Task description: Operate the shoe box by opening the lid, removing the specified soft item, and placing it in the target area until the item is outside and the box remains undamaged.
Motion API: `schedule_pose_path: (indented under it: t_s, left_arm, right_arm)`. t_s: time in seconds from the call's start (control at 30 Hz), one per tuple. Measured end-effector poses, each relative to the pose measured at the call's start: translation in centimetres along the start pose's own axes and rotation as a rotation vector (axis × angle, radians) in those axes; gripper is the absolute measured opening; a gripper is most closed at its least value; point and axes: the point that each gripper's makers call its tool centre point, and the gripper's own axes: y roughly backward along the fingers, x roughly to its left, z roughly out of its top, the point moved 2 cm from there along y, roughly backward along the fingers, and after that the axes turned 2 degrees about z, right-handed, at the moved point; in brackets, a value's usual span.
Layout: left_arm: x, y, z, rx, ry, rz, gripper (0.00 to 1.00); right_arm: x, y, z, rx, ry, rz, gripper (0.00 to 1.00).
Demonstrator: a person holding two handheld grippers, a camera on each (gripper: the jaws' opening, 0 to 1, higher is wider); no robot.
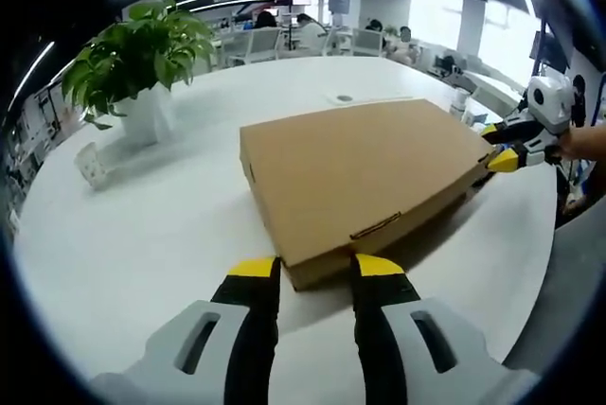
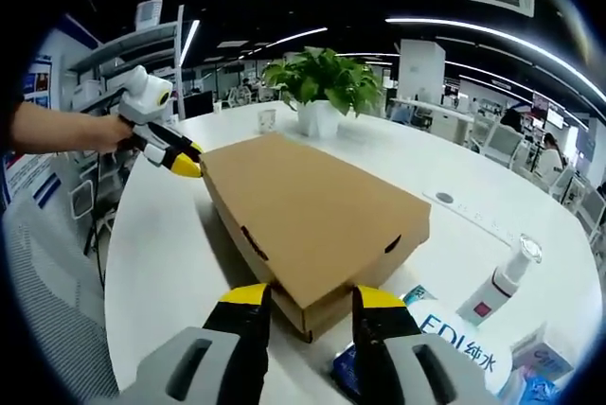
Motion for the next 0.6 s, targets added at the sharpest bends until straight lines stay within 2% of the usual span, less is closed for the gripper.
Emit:
schedule_pose_path:
  t_s: [0.6]
  left_arm:
    - [0.18,0.01,0.02,0.016,-0.016,0.001,0.30]
  right_arm:
    - [0.07,-0.31,0.13,0.013,0.024,-0.010,0.32]
